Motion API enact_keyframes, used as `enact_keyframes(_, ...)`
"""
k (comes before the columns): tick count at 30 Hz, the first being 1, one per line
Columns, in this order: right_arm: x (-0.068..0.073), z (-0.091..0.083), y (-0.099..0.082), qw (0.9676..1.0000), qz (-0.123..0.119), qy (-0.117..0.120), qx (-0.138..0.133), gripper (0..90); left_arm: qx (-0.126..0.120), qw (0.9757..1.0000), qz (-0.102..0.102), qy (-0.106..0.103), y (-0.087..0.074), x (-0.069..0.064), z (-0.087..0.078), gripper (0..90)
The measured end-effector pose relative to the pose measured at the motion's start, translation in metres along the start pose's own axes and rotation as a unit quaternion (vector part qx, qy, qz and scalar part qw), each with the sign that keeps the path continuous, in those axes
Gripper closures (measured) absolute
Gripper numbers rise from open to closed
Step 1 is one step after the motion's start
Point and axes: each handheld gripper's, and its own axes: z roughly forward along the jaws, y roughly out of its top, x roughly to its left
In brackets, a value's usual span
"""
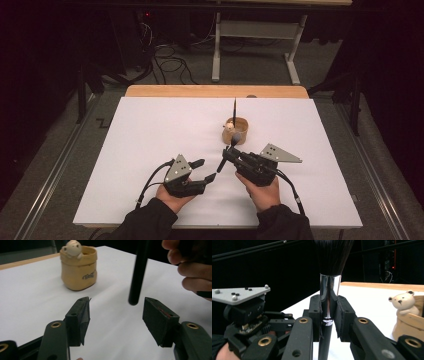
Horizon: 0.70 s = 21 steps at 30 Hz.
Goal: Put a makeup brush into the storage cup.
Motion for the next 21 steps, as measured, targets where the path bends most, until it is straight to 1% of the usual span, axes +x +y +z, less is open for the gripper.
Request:
enact_keyframes(1,0.000,-0.001,0.000,1.0000,0.002,-0.003,0.001,78.5,-0.001,1.0000,-0.003,0.003,0.001,0.002,-0.003,38.9)
enact_keyframes(3,-0.002,-0.003,0.001,1.0000,-0.001,-0.006,-0.001,78.5,-0.002,0.9999,-0.007,0.007,0.001,0.006,-0.008,38.9)
enact_keyframes(5,-0.003,-0.004,0.001,1.0000,0.001,-0.010,-0.001,78.5,0.005,0.9999,-0.003,0.015,0.000,0.010,-0.013,38.6)
enact_keyframes(8,-0.004,-0.005,0.001,0.9999,-0.001,-0.013,-0.001,78.5,0.012,0.9995,-0.006,0.027,-0.004,0.018,-0.023,37.9)
enact_keyframes(11,-0.005,-0.005,0.000,0.9999,-0.005,-0.016,0.001,78.5,0.009,0.9991,-0.013,0.040,-0.008,0.026,-0.032,36.9)
enact_keyframes(13,-0.005,-0.005,0.000,0.9998,-0.009,-0.019,0.002,78.5,0.008,0.9988,-0.015,0.047,-0.010,0.030,-0.037,36.6)
enact_keyframes(16,-0.005,-0.007,-0.001,0.9997,-0.013,-0.021,0.005,78.4,-0.002,0.9982,-0.025,0.054,-0.017,0.034,-0.039,36.2)
enact_keyframes(19,-0.007,-0.009,-0.002,0.9994,-0.019,-0.027,0.009,78.4,-0.014,0.9974,-0.035,0.061,-0.017,0.038,-0.040,36.2)
enact_keyframes(20,-0.008,-0.010,-0.002,0.9992,-0.021,-0.031,0.011,78.4,-0.015,0.9972,-0.036,0.064,-0.017,0.039,-0.040,36.0)
enact_keyframes(21,-0.009,-0.011,-0.002,0.9991,-0.023,-0.032,0.012,78.4,-0.011,0.9972,-0.031,0.066,-0.017,0.039,-0.039,35.3)
